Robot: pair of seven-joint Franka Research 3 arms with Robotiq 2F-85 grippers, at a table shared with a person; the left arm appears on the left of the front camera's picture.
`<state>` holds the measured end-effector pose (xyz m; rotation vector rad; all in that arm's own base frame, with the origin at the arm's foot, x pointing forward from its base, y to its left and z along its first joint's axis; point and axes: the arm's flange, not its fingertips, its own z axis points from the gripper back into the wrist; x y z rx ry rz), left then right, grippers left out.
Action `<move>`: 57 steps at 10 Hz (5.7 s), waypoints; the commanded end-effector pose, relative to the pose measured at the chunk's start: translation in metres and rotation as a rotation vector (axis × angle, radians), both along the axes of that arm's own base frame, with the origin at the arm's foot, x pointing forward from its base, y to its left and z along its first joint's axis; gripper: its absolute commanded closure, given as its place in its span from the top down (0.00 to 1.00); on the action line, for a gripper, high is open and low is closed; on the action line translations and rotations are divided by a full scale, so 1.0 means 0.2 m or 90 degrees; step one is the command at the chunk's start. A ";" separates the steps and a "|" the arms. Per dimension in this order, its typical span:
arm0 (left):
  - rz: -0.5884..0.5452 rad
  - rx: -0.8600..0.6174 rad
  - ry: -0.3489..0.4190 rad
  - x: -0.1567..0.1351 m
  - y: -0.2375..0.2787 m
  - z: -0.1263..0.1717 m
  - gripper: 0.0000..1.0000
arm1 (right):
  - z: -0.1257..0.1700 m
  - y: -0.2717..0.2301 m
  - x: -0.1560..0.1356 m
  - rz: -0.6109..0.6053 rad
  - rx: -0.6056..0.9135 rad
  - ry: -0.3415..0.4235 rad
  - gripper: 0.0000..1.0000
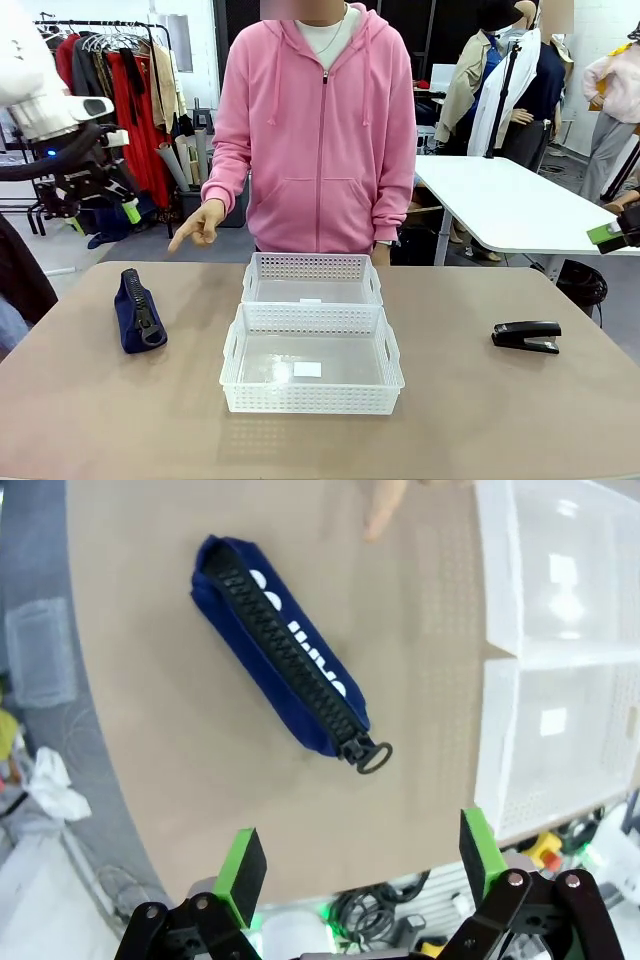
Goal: Distribute items into two baskets.
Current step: Pick up the Pencil pouch that the person points to.
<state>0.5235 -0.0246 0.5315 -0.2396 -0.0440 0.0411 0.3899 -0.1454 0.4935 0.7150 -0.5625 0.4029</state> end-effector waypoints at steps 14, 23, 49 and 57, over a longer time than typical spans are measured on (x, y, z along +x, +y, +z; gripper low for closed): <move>0.215 0.082 0.097 0.25 -0.14 -0.36 1.00 | 0.01 0.00 0.00 0.003 0.007 -0.005 1.00; 0.264 0.119 0.102 0.32 -0.12 -0.56 1.00 | 0.01 0.00 0.00 0.003 0.007 -0.005 1.00; 0.275 0.093 0.140 0.26 -0.07 -0.95 0.00 | 0.01 0.00 0.00 0.003 0.007 -0.005 1.00; 0.217 0.112 0.140 0.27 -0.04 -0.84 0.00 | 0.01 0.00 0.00 0.003 0.007 -0.005 1.00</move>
